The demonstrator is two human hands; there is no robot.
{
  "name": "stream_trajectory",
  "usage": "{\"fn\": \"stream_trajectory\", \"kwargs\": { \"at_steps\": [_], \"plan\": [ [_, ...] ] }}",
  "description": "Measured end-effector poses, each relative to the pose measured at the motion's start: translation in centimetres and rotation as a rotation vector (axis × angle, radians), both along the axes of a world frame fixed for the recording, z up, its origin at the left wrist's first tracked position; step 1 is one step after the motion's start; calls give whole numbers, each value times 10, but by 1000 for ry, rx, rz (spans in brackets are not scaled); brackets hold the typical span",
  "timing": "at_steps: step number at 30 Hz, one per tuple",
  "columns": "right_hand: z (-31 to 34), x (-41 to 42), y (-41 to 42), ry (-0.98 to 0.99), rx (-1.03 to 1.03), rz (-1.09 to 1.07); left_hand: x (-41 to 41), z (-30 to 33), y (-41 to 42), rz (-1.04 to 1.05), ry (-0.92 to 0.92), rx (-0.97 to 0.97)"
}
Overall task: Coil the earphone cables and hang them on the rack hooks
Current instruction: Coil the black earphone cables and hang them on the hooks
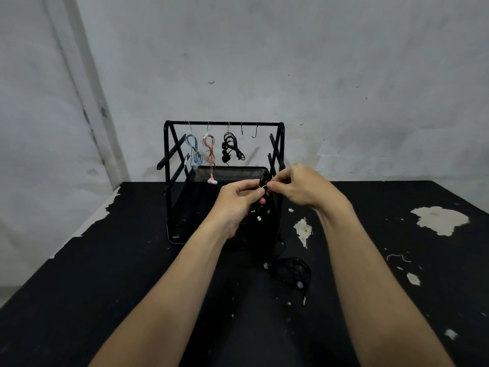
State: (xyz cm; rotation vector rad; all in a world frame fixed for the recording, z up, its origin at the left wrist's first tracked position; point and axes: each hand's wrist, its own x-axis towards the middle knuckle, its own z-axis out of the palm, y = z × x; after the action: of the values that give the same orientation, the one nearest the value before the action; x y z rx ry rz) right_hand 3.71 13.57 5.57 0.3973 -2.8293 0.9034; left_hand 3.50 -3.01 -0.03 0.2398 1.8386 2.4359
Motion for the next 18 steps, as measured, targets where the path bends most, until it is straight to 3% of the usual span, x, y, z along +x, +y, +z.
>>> {"fn": "stream_trajectory", "kwargs": {
  "at_steps": [5,11,18],
  "plan": [
    [3,3,-5,-2,-4,18,-1,2,-6,19,-30,49],
    [-12,6,-24,93,-270,-56,-3,4,-6,119,-75,158],
    [-16,3,-38,162,-408,-140,-4,12,-8,163,-67,239]
  ]
}}
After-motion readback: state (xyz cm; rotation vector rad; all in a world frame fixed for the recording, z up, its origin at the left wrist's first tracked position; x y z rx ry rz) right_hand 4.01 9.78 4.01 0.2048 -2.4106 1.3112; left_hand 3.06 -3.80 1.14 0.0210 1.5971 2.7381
